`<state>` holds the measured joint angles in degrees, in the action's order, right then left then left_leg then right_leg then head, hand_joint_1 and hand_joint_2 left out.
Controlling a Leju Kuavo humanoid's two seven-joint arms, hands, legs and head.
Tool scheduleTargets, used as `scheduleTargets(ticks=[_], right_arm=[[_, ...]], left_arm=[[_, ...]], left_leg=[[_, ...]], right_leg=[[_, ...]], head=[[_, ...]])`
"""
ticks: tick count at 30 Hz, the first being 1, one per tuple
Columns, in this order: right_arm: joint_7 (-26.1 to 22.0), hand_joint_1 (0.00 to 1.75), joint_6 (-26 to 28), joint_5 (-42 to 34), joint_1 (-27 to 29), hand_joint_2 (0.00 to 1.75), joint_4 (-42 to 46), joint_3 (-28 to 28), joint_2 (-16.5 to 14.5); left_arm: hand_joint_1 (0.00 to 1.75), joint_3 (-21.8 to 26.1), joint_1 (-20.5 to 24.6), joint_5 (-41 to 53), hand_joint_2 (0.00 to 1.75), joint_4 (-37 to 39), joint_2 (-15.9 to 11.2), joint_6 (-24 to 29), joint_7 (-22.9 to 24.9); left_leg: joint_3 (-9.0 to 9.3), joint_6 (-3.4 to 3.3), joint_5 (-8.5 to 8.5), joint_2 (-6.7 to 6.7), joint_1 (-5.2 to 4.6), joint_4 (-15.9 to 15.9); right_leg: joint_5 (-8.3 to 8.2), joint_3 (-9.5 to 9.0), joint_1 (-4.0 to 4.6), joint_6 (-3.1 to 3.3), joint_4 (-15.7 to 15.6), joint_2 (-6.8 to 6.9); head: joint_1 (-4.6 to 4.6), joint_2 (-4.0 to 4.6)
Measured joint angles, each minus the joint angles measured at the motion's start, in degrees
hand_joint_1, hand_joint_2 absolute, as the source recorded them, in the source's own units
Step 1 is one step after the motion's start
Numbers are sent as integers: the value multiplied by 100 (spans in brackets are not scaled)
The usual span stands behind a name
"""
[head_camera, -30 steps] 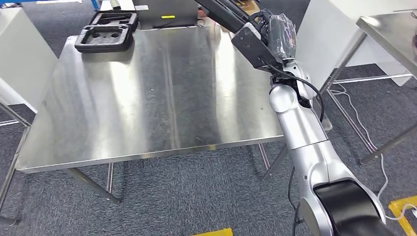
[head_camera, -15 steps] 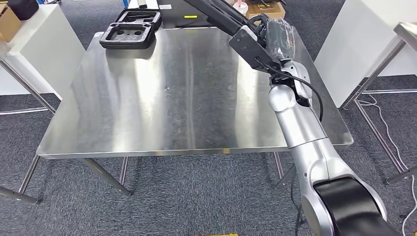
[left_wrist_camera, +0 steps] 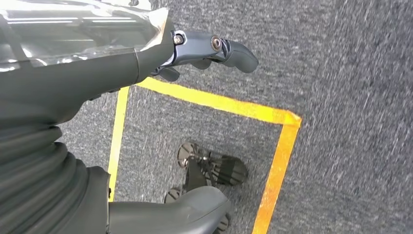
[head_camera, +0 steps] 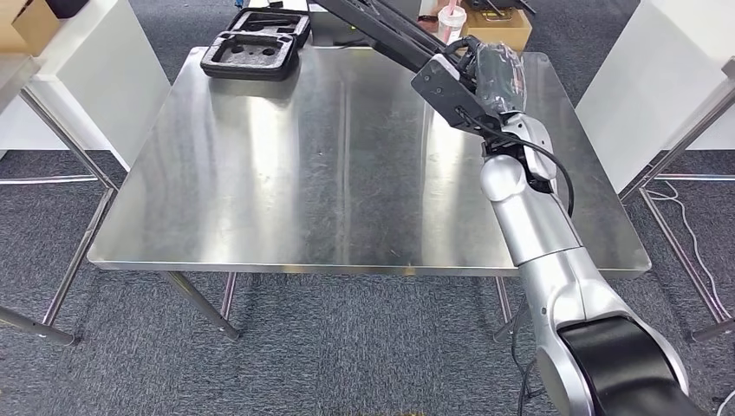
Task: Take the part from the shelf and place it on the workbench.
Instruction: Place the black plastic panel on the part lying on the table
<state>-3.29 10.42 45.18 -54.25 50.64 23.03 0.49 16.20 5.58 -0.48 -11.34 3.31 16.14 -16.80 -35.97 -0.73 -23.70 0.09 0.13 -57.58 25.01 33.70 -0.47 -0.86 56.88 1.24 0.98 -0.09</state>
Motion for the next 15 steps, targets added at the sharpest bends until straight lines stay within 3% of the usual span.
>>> scheduleTargets(ticks=[4,9,15], right_arm=[[687,175,317,1104,-105,175,-248,78,57],[1633,175,606,2755,-349,175,-1274,333,156],[2066,175,629,3276,-327,175,-2215,484,192]], left_arm=[[0,0,5,38,175,0,-3,22,36],[0,2,31,133,175,-1,-3,153,-109],[0,72,42,88,175,-8,-3,157,-510]], left_leg=[[-9,-46,-2,15,-24,-3],[-11,-68,2,16,-31,-4],[-11,-73,6,16,-29,-5]], right_leg=[[-8,-10,-25,-78,-24,14],[-21,-14,-30,-106,-34,15],[-26,-9,-27,-114,-34,15]], head=[[-2,0],[-3,0],[-1,0]])
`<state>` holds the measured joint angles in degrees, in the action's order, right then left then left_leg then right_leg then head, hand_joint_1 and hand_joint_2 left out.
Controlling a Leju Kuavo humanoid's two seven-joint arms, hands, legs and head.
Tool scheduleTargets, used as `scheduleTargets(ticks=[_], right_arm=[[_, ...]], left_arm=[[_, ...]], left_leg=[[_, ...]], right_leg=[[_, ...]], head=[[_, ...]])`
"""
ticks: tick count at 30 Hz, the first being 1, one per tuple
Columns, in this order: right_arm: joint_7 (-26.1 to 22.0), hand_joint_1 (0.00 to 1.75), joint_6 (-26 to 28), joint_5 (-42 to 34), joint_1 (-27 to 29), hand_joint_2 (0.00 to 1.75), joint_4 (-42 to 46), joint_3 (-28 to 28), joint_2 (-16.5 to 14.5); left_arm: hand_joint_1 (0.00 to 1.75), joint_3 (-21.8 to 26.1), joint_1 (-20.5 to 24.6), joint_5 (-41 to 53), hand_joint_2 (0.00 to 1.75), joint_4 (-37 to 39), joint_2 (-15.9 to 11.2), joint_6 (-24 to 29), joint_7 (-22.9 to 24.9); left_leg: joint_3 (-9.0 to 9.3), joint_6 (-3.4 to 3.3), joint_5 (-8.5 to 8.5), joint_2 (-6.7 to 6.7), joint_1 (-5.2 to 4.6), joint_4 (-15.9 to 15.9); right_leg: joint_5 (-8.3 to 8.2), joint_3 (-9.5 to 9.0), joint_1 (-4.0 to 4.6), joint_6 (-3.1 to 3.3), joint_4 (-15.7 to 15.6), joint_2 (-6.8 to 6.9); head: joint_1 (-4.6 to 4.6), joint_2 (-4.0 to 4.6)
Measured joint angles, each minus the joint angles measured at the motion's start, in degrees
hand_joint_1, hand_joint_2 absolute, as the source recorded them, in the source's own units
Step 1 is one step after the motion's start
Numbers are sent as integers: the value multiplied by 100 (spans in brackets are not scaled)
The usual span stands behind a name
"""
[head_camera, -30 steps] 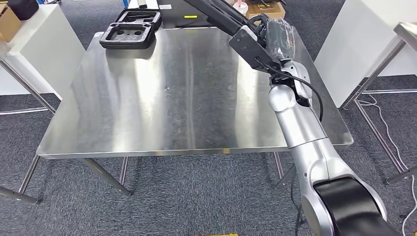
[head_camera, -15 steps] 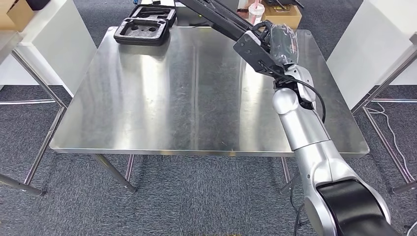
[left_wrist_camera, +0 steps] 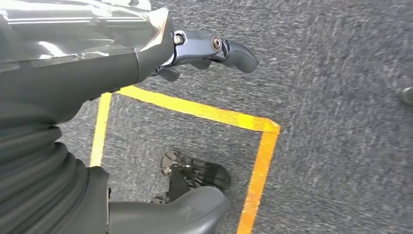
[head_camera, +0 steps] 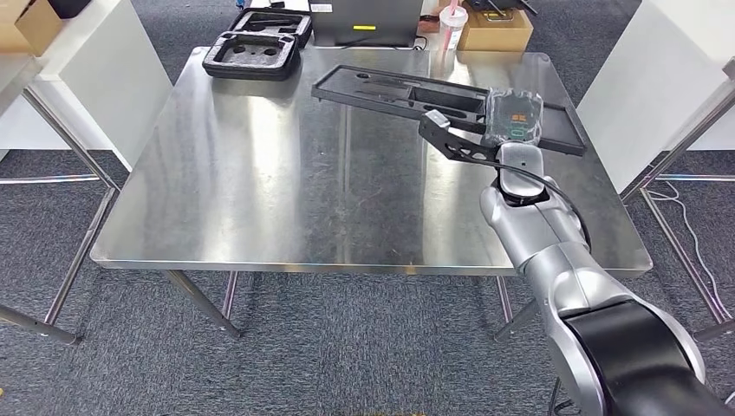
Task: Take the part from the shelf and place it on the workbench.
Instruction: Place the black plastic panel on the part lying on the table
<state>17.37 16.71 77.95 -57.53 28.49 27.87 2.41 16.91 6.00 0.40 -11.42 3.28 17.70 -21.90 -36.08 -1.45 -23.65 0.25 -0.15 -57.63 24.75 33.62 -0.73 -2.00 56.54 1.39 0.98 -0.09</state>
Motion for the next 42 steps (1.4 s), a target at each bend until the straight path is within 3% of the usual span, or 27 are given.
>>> scheduleTargets(ticks=[8,17,21,23,27,33,42], right_arm=[[195,175,8,232,237,175,-447,17,7],[221,175,171,325,557,175,-647,9,51],[217,0,239,358,691,0,-681,-8,65],[212,0,267,406,746,0,-689,-31,62],[191,0,283,505,815,0,-699,-66,34],[131,0,268,706,823,0,-713,-214,-84],[9,0,108,727,819,0,-714,-433,-175]], left_arm=[[0,132,-1,-84,175,-14,6,-276,-451],[0,169,-16,-8,175,-14,4,-673,-614],[0,169,-16,24,175,-14,2,-672,-547],[0,172,-16,28,175,-14,0,-669,-461],[0,192,-17,19,0,-14,-4,-740,-270],[0,313,-74,-84,0,-14,-28,-1375,70],[0,397,-124,-83,0,-14,-52,-1577,174]], left_leg=[[0,2,-1,-2,17,2],[-1,2,-1,-1,19,2],[-1,1,-1,-1,18,2],[-2,1,-1,-1,17,2],[-3,2,-1,-2,17,2],[-3,2,-1,-3,19,2],[-3,2,0,-2,19,3]], right_leg=[[1,5,7,0,1,-1],[2,3,9,1,1,-1],[2,2,10,1,1,-1],[2,2,10,1,0,-1],[2,2,11,1,1,-1],[2,4,15,1,0,-2],[2,1,16,1,1,-1]], head=[[1,0],[-1,0],[-1,0],[-1,0],[-1,0],[0,0],[0,0]])
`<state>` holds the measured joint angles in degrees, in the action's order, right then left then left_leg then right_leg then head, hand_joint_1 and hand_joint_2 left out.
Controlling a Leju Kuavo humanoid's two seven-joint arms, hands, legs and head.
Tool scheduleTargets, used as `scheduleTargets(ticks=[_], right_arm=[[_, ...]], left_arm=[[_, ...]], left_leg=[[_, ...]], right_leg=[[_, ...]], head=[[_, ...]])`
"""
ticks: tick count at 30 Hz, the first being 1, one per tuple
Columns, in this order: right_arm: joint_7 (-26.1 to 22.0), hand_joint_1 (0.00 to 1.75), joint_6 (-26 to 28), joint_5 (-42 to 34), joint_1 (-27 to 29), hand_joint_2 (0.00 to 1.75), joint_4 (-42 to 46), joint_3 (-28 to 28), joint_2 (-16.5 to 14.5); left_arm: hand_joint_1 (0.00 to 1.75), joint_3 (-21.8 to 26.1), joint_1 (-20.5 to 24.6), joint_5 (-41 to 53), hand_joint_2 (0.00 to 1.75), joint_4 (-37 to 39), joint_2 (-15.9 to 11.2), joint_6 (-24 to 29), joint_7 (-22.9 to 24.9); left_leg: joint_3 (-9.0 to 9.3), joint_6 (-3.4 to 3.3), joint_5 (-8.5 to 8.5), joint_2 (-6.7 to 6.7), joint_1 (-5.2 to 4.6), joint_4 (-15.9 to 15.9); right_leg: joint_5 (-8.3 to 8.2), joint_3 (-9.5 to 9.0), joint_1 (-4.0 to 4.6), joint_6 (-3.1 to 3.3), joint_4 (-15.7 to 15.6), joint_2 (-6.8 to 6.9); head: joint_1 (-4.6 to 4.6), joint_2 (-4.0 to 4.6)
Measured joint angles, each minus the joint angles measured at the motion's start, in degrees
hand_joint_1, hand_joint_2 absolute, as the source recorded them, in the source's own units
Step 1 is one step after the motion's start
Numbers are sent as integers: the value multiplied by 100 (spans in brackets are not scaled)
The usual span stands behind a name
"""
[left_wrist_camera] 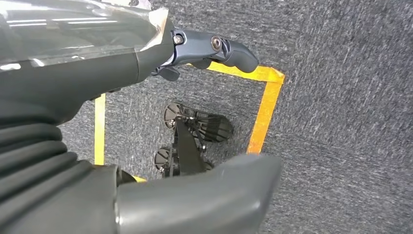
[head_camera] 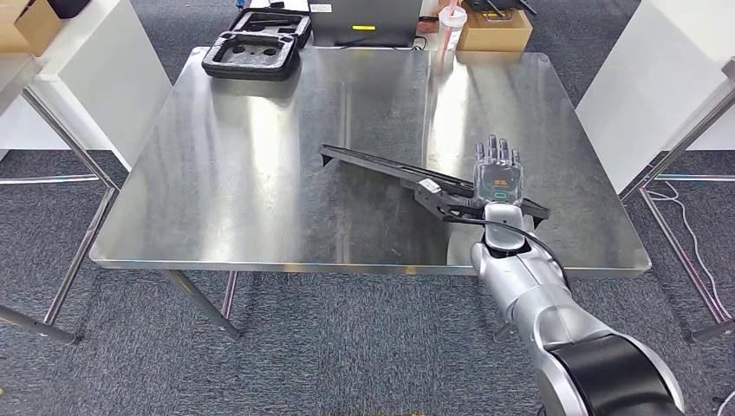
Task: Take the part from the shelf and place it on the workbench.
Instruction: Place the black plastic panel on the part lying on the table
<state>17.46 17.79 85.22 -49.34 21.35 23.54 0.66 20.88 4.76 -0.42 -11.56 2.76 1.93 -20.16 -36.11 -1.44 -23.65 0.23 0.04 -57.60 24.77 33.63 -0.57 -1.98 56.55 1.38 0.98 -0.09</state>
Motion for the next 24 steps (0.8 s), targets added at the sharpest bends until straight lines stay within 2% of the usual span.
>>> scheduleTargets(ticks=[4,11,13,18,24], right_arm=[[-302,0,-521,-209,-13,0,-4,-182,-46],[-1182,0,-2361,-881,-58,0,-70,-665,-132],[-1347,0,-2706,-966,-68,0,-90,-756,-134],[-1498,0,-3000,-1019,-138,0,-110,-848,-128],[-1545,0,-2806,-1014,-149,0,-110,-863,-126]], left_arm=[[0,17,-15,23,0,0,-20,-39,79],[0,16,-7,178,0,0,-50,-110,319],[0,16,3,219,0,0,-51,-122,380],[0,16,41,296,0,0,-51,-124,481],[0,18,60,304,0,0,-48,-121,513]], left_leg=[[0,0,0,0,-1,0],[0,0,0,0,0,-1],[0,0,0,0,0,-1],[1,0,0,-1,0,-1],[1,0,0,0,0,-1]], right_leg=[[0,-1,0,0,0,0],[0,1,0,0,0,0],[0,1,0,0,0,0],[0,0,0,0,0,-1],[0,0,0,0,0,-1]], head=[[-1,0],[0,0],[-1,0],[-1,0],[-1,0]])
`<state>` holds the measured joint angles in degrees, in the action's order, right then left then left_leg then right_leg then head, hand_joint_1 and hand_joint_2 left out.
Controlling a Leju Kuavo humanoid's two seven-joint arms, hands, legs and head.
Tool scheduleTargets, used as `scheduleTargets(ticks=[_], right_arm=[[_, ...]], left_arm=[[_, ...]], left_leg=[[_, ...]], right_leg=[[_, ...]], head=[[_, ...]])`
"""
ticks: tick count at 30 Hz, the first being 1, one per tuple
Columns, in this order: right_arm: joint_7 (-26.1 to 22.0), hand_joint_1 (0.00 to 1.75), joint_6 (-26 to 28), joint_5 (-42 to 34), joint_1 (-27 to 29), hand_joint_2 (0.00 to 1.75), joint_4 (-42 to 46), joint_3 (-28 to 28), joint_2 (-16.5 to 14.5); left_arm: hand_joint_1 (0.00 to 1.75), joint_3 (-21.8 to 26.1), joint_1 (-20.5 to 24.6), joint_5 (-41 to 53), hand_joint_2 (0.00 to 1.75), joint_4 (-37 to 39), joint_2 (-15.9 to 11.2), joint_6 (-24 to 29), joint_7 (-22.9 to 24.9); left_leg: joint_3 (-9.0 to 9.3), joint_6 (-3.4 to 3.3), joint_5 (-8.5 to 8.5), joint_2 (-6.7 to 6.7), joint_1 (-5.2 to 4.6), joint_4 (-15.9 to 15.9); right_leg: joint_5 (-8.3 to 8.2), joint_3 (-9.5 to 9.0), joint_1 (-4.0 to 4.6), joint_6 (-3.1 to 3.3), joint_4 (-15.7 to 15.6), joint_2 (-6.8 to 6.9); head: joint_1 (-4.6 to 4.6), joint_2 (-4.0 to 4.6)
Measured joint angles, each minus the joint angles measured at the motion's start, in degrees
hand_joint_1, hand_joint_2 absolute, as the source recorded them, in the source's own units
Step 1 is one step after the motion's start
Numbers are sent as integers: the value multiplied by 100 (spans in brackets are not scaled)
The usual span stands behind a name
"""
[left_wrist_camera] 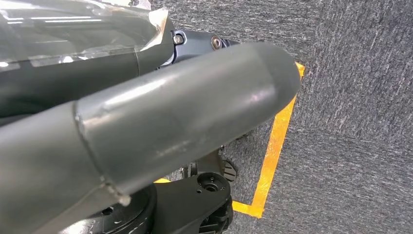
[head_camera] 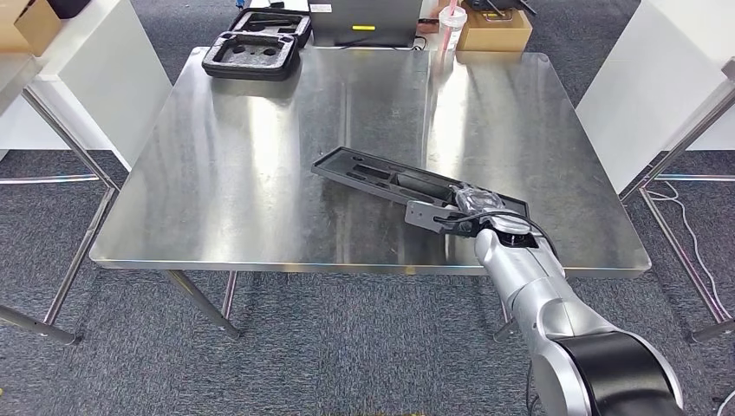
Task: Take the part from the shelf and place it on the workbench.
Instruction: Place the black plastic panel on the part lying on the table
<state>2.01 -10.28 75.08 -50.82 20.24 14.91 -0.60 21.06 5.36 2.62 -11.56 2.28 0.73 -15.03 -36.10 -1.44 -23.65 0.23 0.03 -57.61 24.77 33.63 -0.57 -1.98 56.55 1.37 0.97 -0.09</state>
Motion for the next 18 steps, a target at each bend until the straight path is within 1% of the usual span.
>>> scheduleTargets(ticks=[5,10,14,16,18], right_arm=[[55,0,874,113,0,0,67,30,-8],[40,0,1275,148,2,0,204,91,-77],[48,0,2014,139,25,0,497,94,-135],[66,0,2361,126,83,0,748,90,-144],[52,0,2830,90,206,0,1127,57,-147]], left_arm=[[0,53,-12,3,0,0,11,16,-76],[0,128,-35,-13,0,0,17,26,-135],[0,195,-68,-39,0,0,20,32,-226],[0,236,-89,-48,0,0,25,32,-270],[0,285,-118,-48,0,0,30,34,-320]], left_leg=[[0,0,0,0,0,0],[0,0,0,0,0,0],[0,0,0,-1,1,0],[0,0,0,-1,1,0],[0,0,0,-1,0,0]], right_leg=[[0,-2,0,0,0,0],[0,-1,0,0,0,0],[0,-1,0,0,0,1],[0,-1,0,0,0,1],[0,-1,0,0,0,1]], head=[[-1,0],[0,0],[0,0],[0,0],[0,0]])
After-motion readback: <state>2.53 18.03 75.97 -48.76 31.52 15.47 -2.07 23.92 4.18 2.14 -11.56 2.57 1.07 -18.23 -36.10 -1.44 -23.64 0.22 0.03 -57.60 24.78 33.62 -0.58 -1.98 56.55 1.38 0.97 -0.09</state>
